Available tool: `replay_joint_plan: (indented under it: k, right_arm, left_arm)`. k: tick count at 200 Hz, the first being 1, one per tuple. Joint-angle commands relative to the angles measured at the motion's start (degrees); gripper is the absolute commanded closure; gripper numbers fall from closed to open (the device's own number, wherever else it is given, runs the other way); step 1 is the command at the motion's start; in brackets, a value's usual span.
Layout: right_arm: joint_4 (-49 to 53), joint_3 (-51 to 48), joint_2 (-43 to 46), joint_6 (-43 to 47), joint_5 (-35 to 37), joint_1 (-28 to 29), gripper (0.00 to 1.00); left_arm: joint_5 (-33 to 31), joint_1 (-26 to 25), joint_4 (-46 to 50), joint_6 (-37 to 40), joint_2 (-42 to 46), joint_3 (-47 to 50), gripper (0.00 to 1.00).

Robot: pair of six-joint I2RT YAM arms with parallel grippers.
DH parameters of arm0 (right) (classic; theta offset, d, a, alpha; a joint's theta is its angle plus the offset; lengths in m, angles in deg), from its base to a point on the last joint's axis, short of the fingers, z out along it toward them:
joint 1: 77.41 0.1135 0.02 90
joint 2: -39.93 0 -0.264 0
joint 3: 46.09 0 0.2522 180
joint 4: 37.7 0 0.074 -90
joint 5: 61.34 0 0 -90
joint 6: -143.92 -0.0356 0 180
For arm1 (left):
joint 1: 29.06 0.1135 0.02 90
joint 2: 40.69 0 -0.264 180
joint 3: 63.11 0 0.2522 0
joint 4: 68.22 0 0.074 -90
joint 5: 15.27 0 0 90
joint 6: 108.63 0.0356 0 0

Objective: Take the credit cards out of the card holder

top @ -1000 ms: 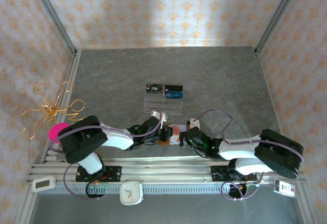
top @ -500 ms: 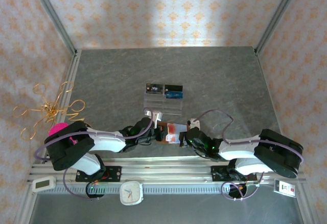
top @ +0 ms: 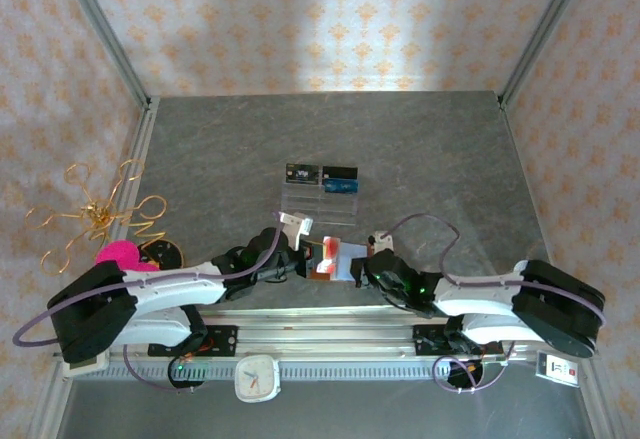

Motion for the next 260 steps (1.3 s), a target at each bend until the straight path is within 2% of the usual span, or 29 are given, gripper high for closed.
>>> replay_joint_plan:
  k: [1,34,55,85,132,158,193,260]
  right_arm:
    - [2.77,-0.06,6.45,3.36,1.67,-0.22,0.78]
    - [10.14,0.07,18.06,3.74,7.04,-0.20,0.68]
    - [19.93,1.55,24.08,0.42,16.81,-0.18,0.65]
    - [25.77,1.98,29.24,-1.60,22.04,-0.23,0.61]
    - [28.58,3.29,30.86,-2.09,23.36,-0.22,0.60]
    - [28.87,3.23,30.82,-2.09,23.27,-0.18,0.60]
    - [30.20,3.77,30.57,-1.96,24.25,-0.18,0.60]
    - [33.18,7.07,26.37,-0.50,28.59,-1.00,0.56]
  left_arm:
    - [5.47,0.31,3.68,8.21,2.24,-3.57,1.00]
    - [9.20,0.26,7.47,15.56,4.97,-6.68,1.00]
    - [10.68,0.35,9.84,20.03,6.04,-8.75,1.00]
    - [11.11,0.49,19.82,32.48,3.45,-17.38,1.00]
    - [7.20,1.63,41.99,57.88,-6.10,-36.31,1.00]
    - [4.32,2.86,53.42,67.20,-13.33,-46.48,1.00]
    - [-2.68,4.59,62.76,75.03,-22.61,-57.57,1.00]
    - [1.19,11.16,67.79,85.31,-33.77,-71.59,1.00]
